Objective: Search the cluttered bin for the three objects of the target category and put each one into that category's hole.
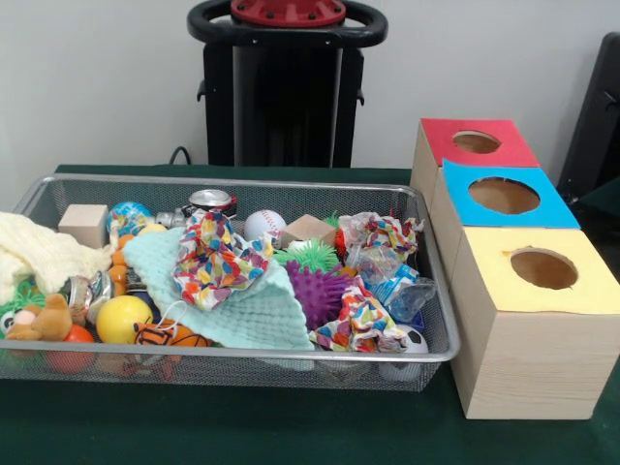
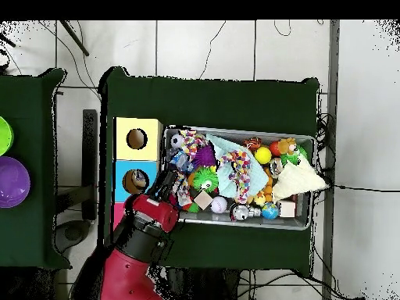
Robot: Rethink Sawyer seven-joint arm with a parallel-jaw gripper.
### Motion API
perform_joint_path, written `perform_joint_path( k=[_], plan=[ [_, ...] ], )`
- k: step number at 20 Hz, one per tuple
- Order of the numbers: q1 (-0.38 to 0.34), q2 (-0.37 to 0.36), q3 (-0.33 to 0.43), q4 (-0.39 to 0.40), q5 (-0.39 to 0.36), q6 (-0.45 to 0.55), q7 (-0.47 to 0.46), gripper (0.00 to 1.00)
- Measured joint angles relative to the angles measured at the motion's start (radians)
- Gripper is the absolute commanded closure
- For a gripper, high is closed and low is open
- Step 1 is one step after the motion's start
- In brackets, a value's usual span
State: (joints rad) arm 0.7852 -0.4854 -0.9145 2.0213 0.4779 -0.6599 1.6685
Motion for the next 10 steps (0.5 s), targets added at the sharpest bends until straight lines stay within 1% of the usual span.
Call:
perform_joint_path(
  k=[1,2,3,4,6,7,8,10],
  plan=[
    [-0.008,-0.005,0.003,0.0,-0.005,0.0,0.0,1.0],
    [-0.065,-0.041,0.035,0.0,-0.043,0.015,0.0,1.0],
    [-0.091,-0.055,0.052,0.0,-0.059,0.024,0.0,1.0],
    [-0.133,-0.077,0.078,0.0,-0.085,0.043,0.0,1.0],
    [-0.277,-0.14,0.169,0.0,-0.16,0.123,0.0,1.0],
    [-0.335,-0.16,0.207,0.0,-0.183,0.16,0.0,1.0],
    [-0.451,-0.195,0.283,0.0,-0.232,0.243,0.0,1.0],
    [-0.57,-0.223,0.364,0.0,-0.276,0.337,0.0,1.0]
  ],
)
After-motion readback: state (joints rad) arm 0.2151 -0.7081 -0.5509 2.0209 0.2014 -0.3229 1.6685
